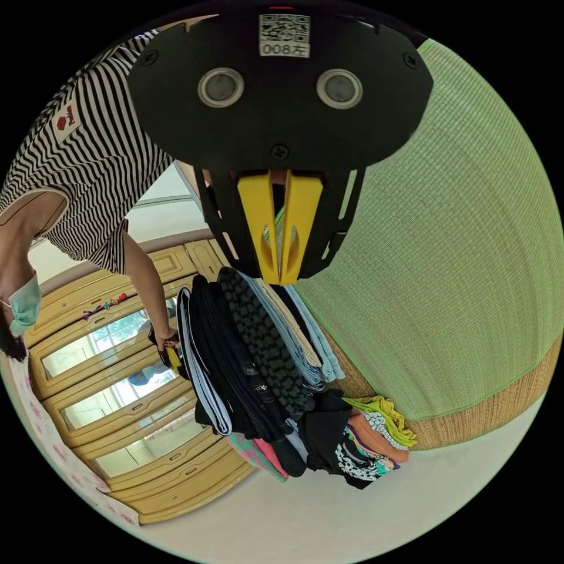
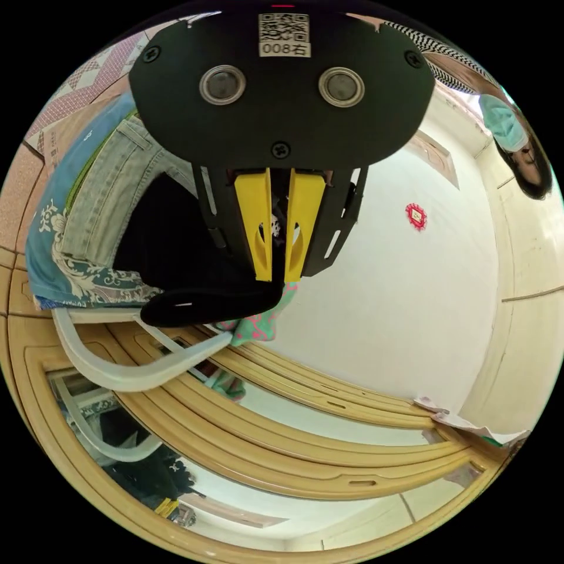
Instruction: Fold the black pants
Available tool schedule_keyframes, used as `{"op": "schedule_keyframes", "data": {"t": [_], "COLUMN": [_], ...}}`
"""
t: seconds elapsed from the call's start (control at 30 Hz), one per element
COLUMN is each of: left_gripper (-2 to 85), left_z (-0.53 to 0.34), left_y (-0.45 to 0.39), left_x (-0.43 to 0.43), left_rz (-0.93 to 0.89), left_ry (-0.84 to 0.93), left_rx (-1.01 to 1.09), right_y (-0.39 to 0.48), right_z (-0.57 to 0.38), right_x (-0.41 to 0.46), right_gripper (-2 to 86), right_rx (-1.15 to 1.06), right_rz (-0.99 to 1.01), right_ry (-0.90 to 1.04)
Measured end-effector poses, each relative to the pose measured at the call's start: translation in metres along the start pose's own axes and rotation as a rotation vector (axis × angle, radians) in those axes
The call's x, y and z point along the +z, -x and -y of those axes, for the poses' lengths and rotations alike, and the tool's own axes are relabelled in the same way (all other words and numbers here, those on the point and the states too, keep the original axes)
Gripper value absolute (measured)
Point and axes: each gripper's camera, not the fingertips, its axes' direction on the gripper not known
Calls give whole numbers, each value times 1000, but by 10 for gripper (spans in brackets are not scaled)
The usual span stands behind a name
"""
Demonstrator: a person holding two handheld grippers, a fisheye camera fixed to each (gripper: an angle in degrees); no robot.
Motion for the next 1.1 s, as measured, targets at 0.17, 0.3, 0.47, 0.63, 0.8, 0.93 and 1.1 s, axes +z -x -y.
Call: {"op": "schedule_keyframes", "data": {"t": [0.17,0.3,0.47,0.63,0.8,0.93,1.1], "left_gripper": [1,1,1,2,3,10,61], "left_z": [-38,-64,-106,-145,-185,-208,-233], "left_y": [-25,-50,-94,-137,-190,-240,-325], "left_x": [-39,-68,-117,-170,-232,-287,-365], "left_rz": [-56,-84,-124,-160,-211,-373,-470], "left_ry": [-65,-99,-169,-254,-352,-489,-634], "left_rx": [-1,46,133,235,373,456,678], "right_y": [71,151,245,343,437,478,514], "right_z": [15,18,10,-11,-53,-92,-177], "right_x": [-31,-52,-75,-91,-98,-84,-23], "right_gripper": [26,24,21,13,5,4,3], "right_rx": [-140,-303,-463,-614,-744,-783,-803], "right_rz": [112,151,217,281,403,541,732], "right_ry": [-65,-80,-108,-114,-122,-74,102]}}
